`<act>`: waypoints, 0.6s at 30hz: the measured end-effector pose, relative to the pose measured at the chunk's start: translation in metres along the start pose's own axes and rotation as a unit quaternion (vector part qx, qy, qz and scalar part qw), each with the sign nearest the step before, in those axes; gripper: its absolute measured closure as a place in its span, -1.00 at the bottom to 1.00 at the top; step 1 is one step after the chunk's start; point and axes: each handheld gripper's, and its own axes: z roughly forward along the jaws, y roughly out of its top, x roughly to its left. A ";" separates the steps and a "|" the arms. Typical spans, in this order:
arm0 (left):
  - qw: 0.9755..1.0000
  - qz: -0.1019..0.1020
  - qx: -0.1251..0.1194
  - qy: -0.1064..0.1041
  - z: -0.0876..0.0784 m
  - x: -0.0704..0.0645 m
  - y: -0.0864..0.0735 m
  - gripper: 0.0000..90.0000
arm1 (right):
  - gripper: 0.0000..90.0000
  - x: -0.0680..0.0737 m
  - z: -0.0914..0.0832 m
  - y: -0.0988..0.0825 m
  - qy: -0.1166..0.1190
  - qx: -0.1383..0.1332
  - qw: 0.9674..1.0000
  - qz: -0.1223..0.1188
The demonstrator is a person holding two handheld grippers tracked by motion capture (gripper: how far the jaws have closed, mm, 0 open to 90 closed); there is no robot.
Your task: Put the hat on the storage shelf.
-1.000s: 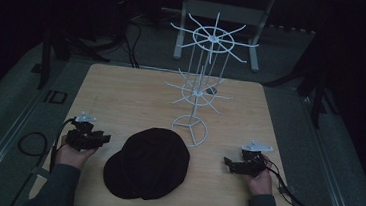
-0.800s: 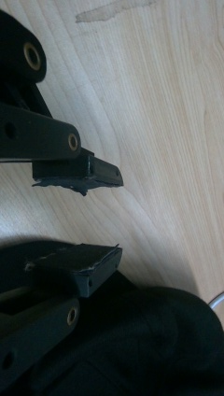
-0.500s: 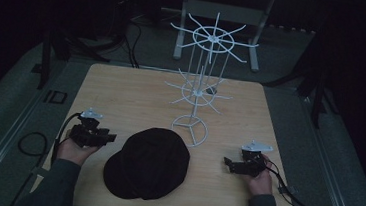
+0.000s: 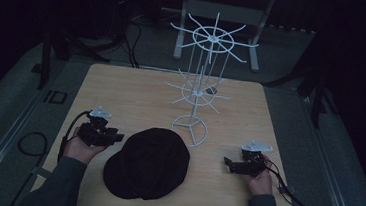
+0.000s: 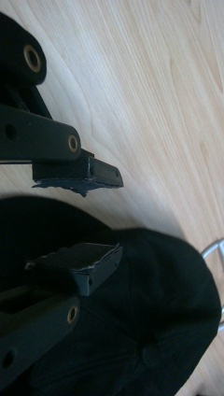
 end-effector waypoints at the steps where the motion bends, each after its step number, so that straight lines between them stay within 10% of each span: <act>1: 1.000 0.003 0.002 -0.002 0.001 -0.001 0.001 0.35 | -0.71 0.000 0.000 0.000 0.000 0.000 1.000 0.000; 18: 0.998 0.017 0.060 0.001 0.034 -0.020 0.007 0.20 | -0.71 0.000 0.000 0.000 0.000 0.000 1.000 0.000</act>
